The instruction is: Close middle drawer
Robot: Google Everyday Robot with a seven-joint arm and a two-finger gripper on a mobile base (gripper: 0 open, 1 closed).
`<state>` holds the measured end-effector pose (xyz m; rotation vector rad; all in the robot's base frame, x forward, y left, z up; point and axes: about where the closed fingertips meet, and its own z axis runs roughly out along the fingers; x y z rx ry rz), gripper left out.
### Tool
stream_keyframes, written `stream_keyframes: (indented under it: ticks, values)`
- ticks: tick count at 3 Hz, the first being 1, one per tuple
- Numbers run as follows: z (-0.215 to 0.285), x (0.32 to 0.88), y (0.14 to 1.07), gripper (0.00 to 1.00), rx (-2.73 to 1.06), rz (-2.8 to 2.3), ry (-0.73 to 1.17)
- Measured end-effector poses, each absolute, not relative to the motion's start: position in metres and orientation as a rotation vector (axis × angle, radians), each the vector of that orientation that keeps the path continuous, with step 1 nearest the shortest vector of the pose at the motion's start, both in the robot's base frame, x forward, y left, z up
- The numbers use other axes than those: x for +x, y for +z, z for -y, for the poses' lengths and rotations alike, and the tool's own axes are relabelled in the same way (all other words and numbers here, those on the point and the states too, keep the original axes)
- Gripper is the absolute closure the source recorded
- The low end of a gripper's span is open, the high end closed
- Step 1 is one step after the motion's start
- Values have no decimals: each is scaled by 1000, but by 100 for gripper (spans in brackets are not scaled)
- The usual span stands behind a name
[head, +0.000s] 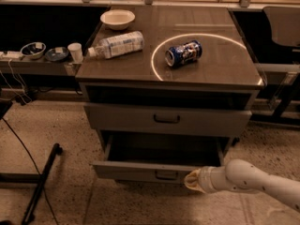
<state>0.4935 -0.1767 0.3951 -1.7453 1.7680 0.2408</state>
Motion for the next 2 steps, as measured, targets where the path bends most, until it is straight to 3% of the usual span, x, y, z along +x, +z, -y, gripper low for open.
stream_keyframes:
  ticks: [2]
  values:
    - [178,522,401,100,-1676,-1753,282]
